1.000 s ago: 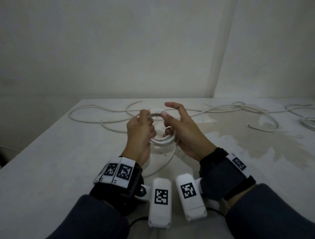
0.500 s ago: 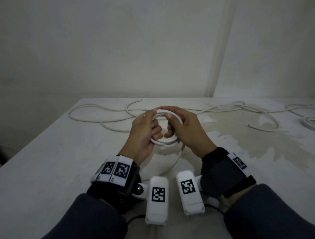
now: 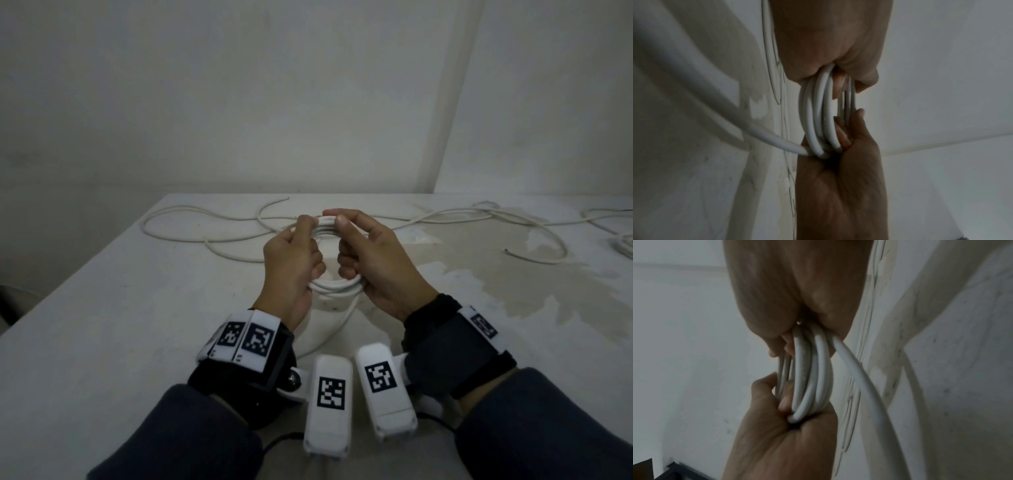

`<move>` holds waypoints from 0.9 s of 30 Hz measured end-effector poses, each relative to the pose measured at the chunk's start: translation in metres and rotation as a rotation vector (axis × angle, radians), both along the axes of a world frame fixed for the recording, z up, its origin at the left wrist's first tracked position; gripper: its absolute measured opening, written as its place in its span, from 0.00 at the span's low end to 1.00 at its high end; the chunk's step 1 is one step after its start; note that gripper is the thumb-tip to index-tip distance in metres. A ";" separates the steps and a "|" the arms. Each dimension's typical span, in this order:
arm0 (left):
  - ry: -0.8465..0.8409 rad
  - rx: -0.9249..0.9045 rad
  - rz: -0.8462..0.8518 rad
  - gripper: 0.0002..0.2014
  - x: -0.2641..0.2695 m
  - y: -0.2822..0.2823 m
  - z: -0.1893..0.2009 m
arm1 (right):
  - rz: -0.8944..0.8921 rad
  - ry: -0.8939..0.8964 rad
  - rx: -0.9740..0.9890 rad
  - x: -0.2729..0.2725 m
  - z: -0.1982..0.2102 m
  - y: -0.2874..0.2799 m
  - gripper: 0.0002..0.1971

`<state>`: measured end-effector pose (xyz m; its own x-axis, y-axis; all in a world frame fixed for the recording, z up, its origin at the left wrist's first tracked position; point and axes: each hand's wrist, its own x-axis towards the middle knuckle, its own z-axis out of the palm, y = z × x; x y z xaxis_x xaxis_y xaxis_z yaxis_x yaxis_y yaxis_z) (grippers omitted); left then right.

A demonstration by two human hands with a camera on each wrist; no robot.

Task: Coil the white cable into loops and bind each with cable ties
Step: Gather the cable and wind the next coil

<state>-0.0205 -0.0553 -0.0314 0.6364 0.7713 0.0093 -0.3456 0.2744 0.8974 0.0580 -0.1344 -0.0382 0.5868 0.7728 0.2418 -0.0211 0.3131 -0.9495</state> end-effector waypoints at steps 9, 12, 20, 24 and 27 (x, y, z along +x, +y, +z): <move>0.106 0.450 0.128 0.08 0.001 0.003 -0.004 | -0.667 0.250 0.157 0.042 -0.002 -0.019 0.11; 0.122 0.358 0.002 0.09 -0.005 0.005 -0.001 | -0.788 0.358 0.242 0.050 -0.002 -0.026 0.11; 0.305 0.289 -0.316 0.14 -0.005 0.001 -0.011 | -0.742 0.417 0.270 0.038 -0.004 -0.014 0.09; 0.129 0.372 -0.007 0.06 -0.003 0.004 -0.011 | -0.554 0.396 0.238 0.026 -0.004 -0.006 0.09; 0.077 0.400 0.074 0.06 -0.003 0.005 -0.011 | -0.432 0.365 0.228 0.019 -0.002 -0.004 0.09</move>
